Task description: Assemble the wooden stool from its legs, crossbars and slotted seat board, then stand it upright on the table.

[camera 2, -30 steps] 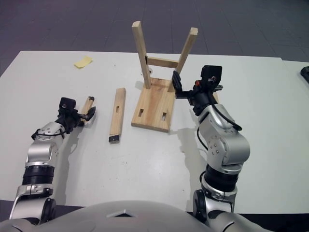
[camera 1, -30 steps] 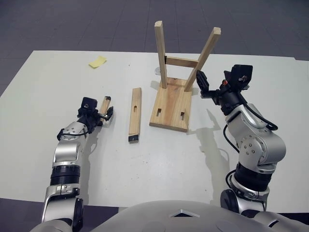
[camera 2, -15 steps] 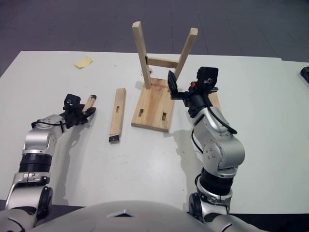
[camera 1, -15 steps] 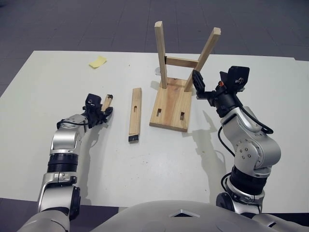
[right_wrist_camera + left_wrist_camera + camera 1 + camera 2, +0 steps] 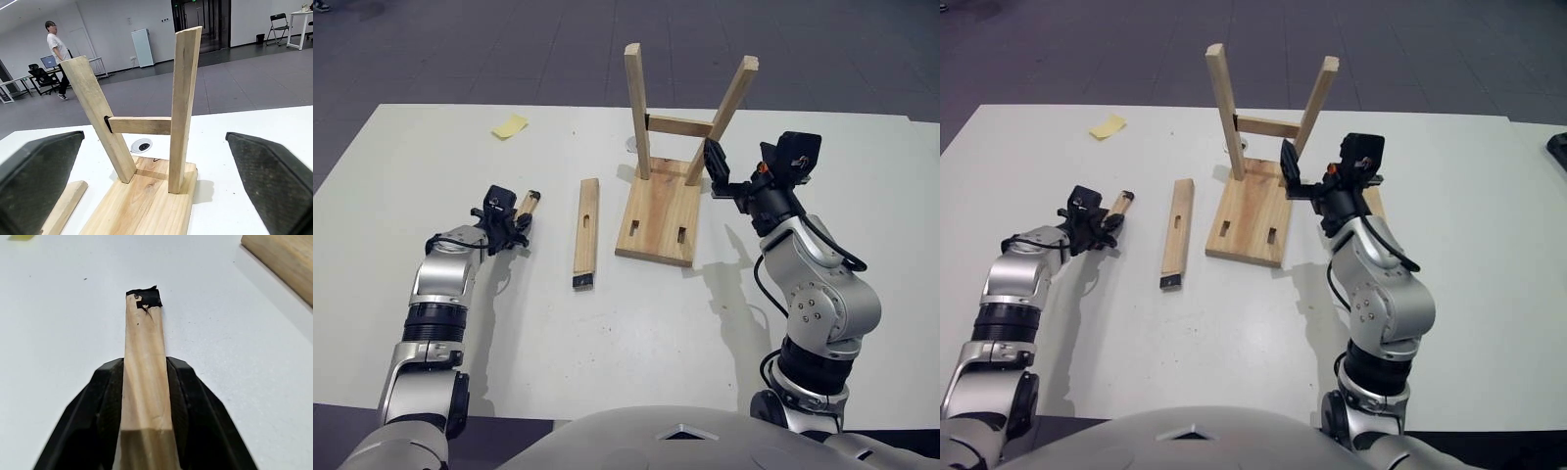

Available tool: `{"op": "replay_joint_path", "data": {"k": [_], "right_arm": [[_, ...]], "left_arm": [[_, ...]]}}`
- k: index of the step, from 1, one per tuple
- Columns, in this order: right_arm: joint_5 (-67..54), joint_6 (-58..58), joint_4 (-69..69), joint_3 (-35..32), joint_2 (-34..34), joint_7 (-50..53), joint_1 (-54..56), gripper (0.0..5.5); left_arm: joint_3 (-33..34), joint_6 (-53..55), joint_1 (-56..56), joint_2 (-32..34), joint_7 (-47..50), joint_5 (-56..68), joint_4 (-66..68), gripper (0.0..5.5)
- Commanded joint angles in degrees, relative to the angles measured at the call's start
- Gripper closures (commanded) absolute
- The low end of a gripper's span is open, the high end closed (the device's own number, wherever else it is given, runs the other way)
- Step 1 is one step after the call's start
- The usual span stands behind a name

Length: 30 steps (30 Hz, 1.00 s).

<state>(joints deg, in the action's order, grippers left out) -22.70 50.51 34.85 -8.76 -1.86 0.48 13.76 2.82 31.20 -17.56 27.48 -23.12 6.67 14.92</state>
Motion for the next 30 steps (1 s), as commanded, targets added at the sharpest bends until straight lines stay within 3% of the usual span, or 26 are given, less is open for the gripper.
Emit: {"op": "replay_joint_path", "data": {"k": [1, 8, 16, 20, 30], "right_arm": [[-6.86, 0.02, -1.62, -5.54, 2.15, -0.36, 5.04, 0.1], [-21.34, -2.19, -7.33, -12.36, 4.16, 0.41, 19.06, 0.1], [-28.25, -4.09, -11.08, -8.33, 3.59, -2.99, 27.0, 0.1], [-32.08, -4.26, -13.1, -7.23, 3.2, -4.23, 29.16, 0.1], [-31.28, -7.68, -21.81, -2.3, 4.07, -7.72, 32.26, 0.1]], "left_arm": [[5.67, -3.85, 0.76, -4.36, 4.79, 3.14, -7.97, 4.23], [8.64, -10.8, -9.38, -5.72, 10.35, 3.61, -23.64, 4.23], [-0.02, -19.51, -17.87, -4.09, 6.75, -2.96, -25.91, 4.23], [-5.02, -23.15, -18.23, -4.53, 4.1, -5.49, -25.53, 4.23], [-10.13, -24.79, -16.42, -6.31, -0.28, -5.4, -27.93, 4.23]]}}
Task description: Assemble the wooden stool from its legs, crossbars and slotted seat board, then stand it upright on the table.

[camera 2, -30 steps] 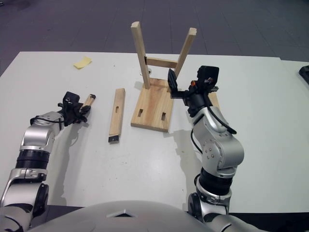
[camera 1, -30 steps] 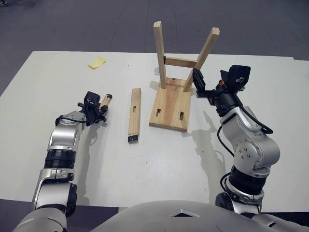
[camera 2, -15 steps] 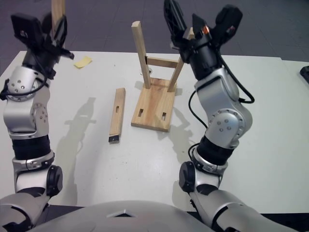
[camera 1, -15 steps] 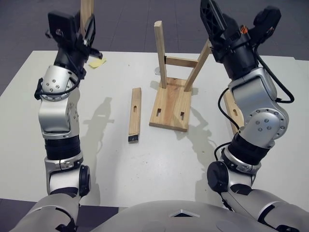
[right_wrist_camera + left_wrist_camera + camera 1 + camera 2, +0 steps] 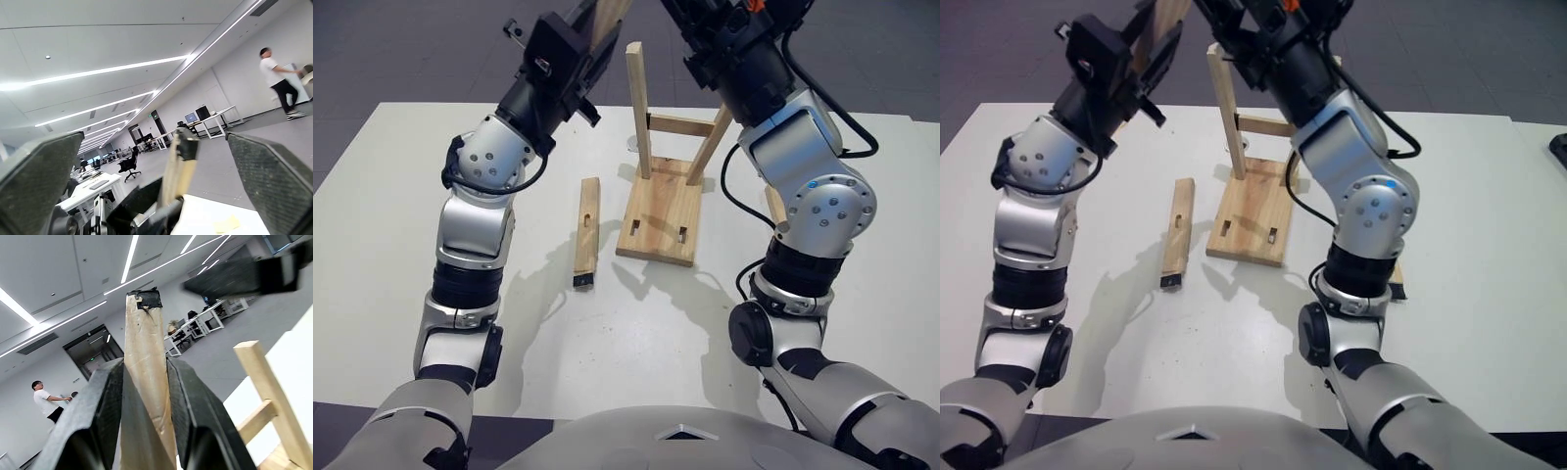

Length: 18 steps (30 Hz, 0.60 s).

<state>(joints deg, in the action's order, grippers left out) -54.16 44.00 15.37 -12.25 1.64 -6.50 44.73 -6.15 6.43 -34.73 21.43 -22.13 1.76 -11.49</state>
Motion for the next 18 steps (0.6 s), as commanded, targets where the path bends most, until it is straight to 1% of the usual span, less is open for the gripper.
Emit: {"op": "replay_joint_path", "data": {"k": [1, 3, 4, 8, 9, 18], "right_arm": [[0.15, -1.48, -2.8, 1.38, 0.72, -0.82, 1.31, 0.1], [0.13, -2.03, -3.06, 1.75, 0.93, -0.51, 1.18, 0.1], [0.09, -2.19, -3.06, 1.93, 0.99, -0.35, 1.16, 0.32], [-0.45, -2.16, -2.76, 2.29, 0.85, -0.02, 0.86, 0.78], [-0.6, -2.12, -2.55, 2.3, 0.87, 0.08, 0.72, 0.99], [-2.81, -1.11, -0.17, 3.23, 1.94, 1.18, -2.74, 2.28]], "left_arm": [[-1.38, 0.12, 0.84, -0.45, -1.52, -0.42, -1.79, 4.23], [-1.71, 0.01, 1.14, -0.67, -1.79, -0.62, -1.8, 4.23], [-1.84, -0.08, 1.42, -0.69, -1.84, -0.83, -1.68, 4.23], [-2.05, 0.28, 2.32, -0.81, -2.12, -0.78, -2.51, 4.23], [-2.12, 0.14, 2.36, -0.84, -2.22, -0.82, -2.35, 4.23], [-2.72, -0.48, 3.84, -1.53, -1.72, -1.77, -1.59, 4.23]]}}
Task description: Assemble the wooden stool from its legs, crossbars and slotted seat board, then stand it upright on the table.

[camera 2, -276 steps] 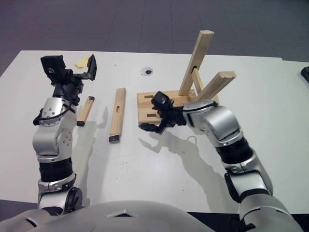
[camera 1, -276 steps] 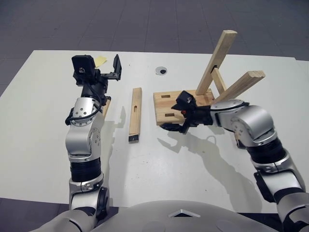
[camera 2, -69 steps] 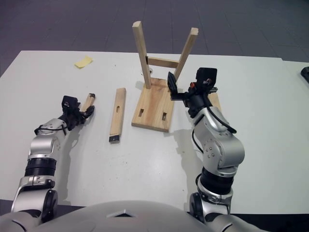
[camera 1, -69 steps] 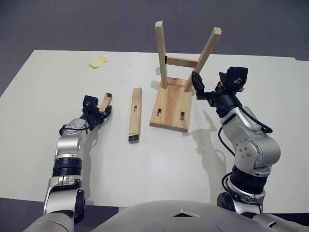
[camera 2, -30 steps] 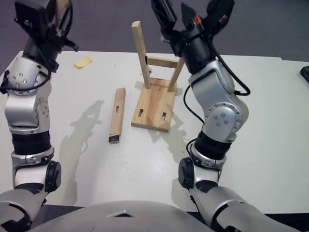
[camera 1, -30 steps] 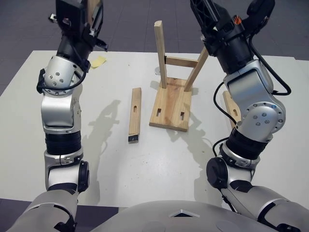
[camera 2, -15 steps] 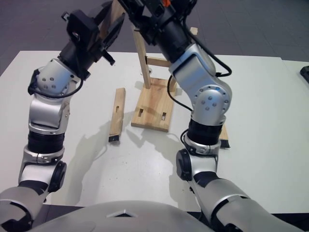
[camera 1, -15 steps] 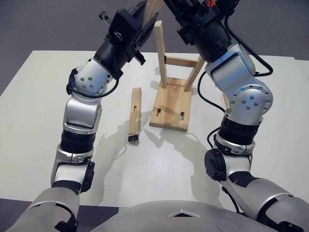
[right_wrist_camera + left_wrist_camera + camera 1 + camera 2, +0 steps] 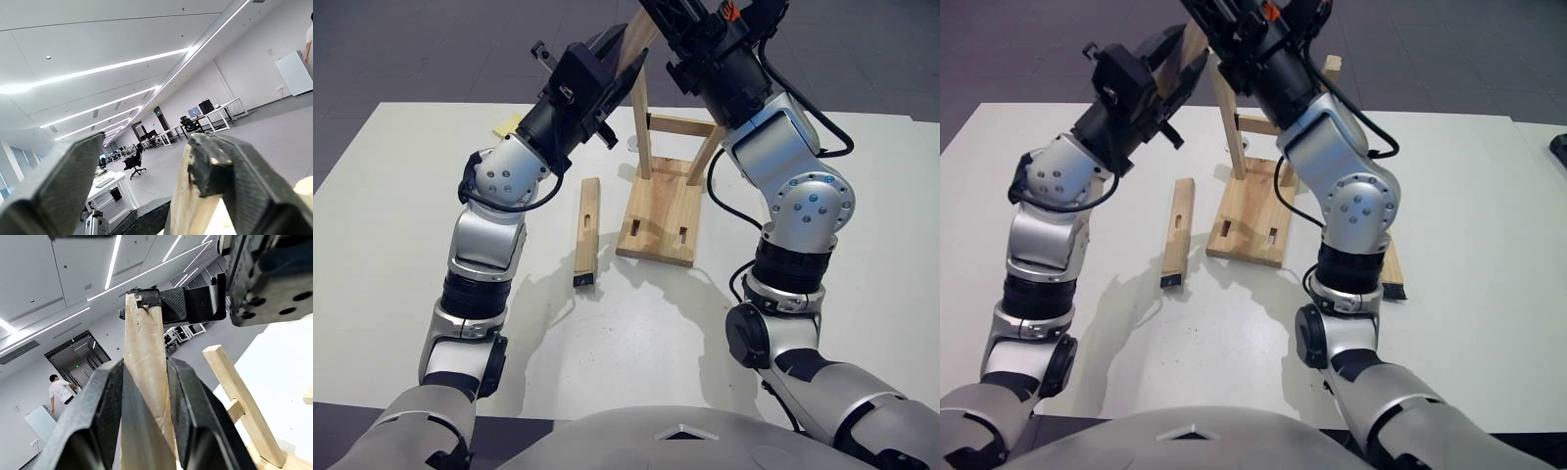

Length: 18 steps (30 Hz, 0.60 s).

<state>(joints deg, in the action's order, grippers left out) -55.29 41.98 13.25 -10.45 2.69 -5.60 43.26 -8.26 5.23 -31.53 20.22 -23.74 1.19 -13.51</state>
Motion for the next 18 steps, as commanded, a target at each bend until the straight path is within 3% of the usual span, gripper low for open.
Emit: {"op": "replay_joint_path", "data": {"k": [1, 18], "right_arm": [[-1.77, 0.92, 2.15, 1.63, 0.92, 0.38, -1.7, 2.48], [-1.96, 0.68, 2.72, 3.69, 1.17, 0.3, -3.99, 4.83]], "left_arm": [[-0.71, 0.68, 0.67, -0.39, -0.16, -1.31, 0.48, 4.23], [-0.61, 0.54, 0.92, -0.99, -0.1, -2.75, 0.69, 4.23]]}}
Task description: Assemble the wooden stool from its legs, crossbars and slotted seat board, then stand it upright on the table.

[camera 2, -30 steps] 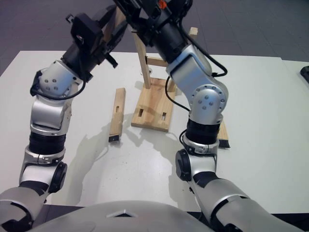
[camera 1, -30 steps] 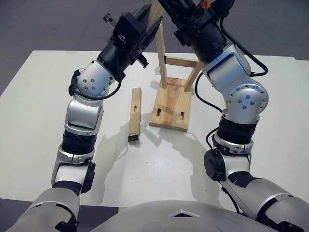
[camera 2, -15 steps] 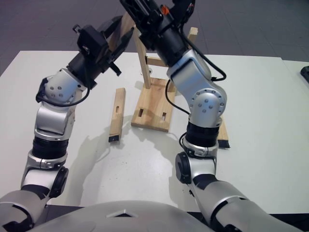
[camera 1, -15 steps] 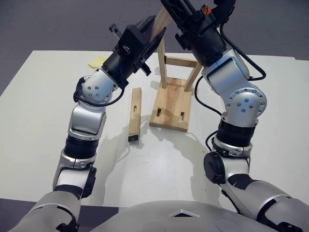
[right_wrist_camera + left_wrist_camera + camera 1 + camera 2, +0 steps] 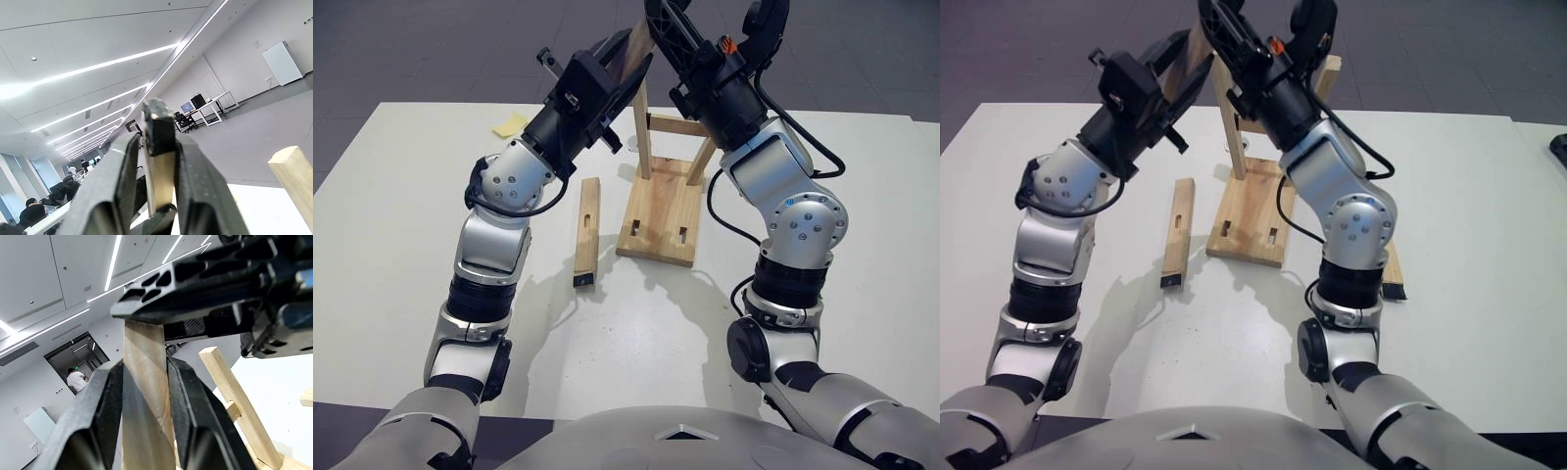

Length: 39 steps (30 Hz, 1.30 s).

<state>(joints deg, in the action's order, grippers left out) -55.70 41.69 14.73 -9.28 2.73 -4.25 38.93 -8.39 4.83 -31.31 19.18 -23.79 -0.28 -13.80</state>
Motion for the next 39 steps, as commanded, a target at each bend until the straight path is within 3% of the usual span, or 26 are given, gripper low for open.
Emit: {"op": "replay_joint_path", "data": {"k": [1, 10, 13, 21, 26, 31, 34, 39], "right_arm": [[-1.49, 0.95, 1.31, 2.66, 1.15, -1.09, 0.26, 4.84], [1.1, -0.36, 2.18, 4.51, -0.06, -1.35, -1.14, 4.85], [3.61, -1.83, 1.74, 4.61, -0.21, -0.11, -1.94, 5.05], [10.48, -9.4, -2.21, 0.73, -0.95, 3.22, -0.82, 5.1], [17.72, -13.36, 1.11, 0.49, -7.39, 0.84, -0.49, 5.1], [26.14, -14.68, 10.76, -8.36, -18.0, 4.46, -8.36, 5.1], [34.23, -15.83, 11.78, -9.14, -23.74, 3.33, -17.24, 5.1], [36.56, -16.26, 9.92, -9.46, -24.58, -0.44, -29.37, 5.1]], "left_arm": [[-0.47, 0.92, 0.68, 0.03, -0.04, -1.32, 1.05, 4.23], [-0.83, 1.44, -0.27, -0.42, -0.18, -1.54, 2.55, 4.23], [-0.53, 3.57, -0.5, -1.28, -0.19, -0.33, 2.39, 3.51], [-0.77, 9.9, 0.36, -2.22, -1.83, 2.39, -2.31, 2.26], [0.36, 12.27, 3.92, -4.97, 4.32, 0.09, -3.42, 1.43], [11.96, 14.83, 3.94, -11.9, 18.68, 2.27, -0.63, 0.65], [21.91, 17.34, 3.61, -14.77, 26.47, 6.61, 0.84, 0.15], [24.07, 17.89, 5.73, -14.29, 27.89, 7.53, 2.07, 0.1]]}}
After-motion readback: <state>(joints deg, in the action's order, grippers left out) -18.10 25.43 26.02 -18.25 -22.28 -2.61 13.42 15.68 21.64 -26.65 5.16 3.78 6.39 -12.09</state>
